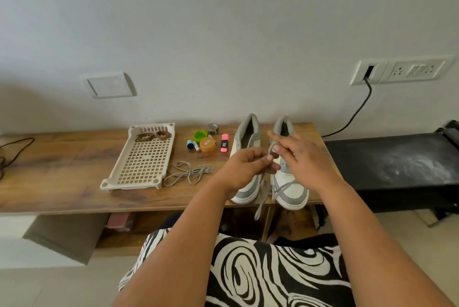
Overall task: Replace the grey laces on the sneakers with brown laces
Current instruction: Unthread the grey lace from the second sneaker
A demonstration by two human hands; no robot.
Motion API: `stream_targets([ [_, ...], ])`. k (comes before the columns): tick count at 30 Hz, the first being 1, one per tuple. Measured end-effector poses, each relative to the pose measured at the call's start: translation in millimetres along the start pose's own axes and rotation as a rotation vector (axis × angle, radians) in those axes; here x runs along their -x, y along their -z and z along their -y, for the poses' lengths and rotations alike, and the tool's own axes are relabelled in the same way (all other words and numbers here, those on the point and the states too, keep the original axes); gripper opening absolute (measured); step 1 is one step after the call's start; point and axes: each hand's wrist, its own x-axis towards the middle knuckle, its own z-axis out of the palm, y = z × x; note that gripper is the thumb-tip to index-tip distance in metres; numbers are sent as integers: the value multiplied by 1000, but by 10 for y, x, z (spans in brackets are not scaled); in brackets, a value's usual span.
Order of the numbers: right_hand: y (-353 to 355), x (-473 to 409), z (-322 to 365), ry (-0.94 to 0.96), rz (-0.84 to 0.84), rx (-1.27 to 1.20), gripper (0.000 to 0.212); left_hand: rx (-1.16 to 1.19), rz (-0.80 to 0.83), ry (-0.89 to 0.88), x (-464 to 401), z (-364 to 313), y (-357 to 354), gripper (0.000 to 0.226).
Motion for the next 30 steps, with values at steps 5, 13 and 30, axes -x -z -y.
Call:
stream_targets([
  [5, -60, -67, -150, -56, -62, -158, 38, 151, 59, 90, -38, -19, 40, 25],
  [13, -313, -162, -89, -190, -98, -475, 17, 595, 147, 88, -79, -69, 163, 36],
  [30, -144, -164, 146, -284, 346, -590, 24, 101, -298, -148, -229, 46, 121, 63],
])
